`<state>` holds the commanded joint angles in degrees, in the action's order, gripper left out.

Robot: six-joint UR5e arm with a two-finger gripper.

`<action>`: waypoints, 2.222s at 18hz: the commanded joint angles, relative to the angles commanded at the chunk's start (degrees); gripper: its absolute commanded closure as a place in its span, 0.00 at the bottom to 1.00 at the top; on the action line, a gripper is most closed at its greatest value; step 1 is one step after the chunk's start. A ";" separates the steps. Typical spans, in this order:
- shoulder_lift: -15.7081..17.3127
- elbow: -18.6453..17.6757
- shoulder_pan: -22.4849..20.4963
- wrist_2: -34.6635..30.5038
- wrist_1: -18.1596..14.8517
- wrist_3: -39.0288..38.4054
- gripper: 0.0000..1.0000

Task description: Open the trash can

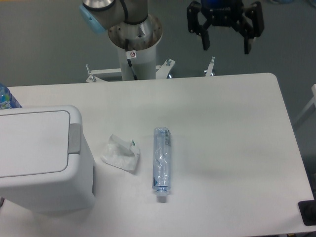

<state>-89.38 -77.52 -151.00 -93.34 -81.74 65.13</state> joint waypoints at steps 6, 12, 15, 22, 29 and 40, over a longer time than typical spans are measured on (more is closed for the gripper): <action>-0.09 0.00 0.09 0.09 0.09 0.00 0.00; -0.70 0.00 0.09 0.09 0.09 -0.87 0.00; -0.79 -0.09 0.70 0.17 0.17 -8.15 0.00; -2.72 -0.44 4.21 0.62 5.36 -21.86 0.00; -4.13 -1.05 9.75 2.80 7.12 -38.65 0.00; -7.38 -1.41 18.88 10.11 10.72 -53.88 0.00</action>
<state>-96.76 -78.93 -132.11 -83.23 -71.02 11.25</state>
